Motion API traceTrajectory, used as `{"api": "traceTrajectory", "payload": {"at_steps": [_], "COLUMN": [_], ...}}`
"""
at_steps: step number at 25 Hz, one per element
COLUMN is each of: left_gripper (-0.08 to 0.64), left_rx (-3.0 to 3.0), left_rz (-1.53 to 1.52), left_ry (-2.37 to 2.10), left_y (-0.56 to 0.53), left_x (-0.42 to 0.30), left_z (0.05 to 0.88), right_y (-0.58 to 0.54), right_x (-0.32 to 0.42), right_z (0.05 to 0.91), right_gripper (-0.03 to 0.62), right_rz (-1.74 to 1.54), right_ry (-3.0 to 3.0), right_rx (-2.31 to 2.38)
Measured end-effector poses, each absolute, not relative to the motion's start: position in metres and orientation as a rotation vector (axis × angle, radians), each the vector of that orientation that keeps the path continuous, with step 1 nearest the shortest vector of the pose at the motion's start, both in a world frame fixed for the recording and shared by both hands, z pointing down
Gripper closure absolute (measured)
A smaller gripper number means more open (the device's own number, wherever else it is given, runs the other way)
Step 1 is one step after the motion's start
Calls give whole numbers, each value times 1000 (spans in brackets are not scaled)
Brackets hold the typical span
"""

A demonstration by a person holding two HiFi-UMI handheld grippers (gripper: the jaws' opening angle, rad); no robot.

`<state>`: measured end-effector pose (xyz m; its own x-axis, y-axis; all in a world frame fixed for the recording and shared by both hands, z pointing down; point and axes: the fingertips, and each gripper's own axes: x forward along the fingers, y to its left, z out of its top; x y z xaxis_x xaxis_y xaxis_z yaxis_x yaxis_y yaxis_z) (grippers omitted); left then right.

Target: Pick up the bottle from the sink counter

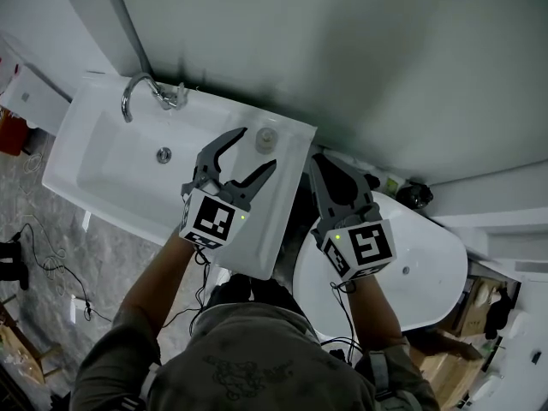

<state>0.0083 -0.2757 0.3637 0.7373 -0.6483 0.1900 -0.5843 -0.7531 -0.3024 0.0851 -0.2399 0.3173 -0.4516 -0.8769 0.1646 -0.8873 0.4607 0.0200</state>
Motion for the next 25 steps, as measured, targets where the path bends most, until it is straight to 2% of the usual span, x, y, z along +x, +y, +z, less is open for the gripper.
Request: {"api": "traceTrajectory", "payload": {"at_steps": [12, 25], "left_gripper": [225, 222], "left_rx": [-2794, -2940], "left_rz": [-494, -591], "left_ry": [887, 804], "left_y": [-331, -370], "left_x": [40, 67], "left_z": [428, 526], "right_y": [-300, -338], "right_x": [80, 88], "right_z": [357, 422], "right_gripper": [557, 557], "right_rz": [181, 260], "right_ry": [-2537, -2500], "right_rx": [1533, 1506]}}
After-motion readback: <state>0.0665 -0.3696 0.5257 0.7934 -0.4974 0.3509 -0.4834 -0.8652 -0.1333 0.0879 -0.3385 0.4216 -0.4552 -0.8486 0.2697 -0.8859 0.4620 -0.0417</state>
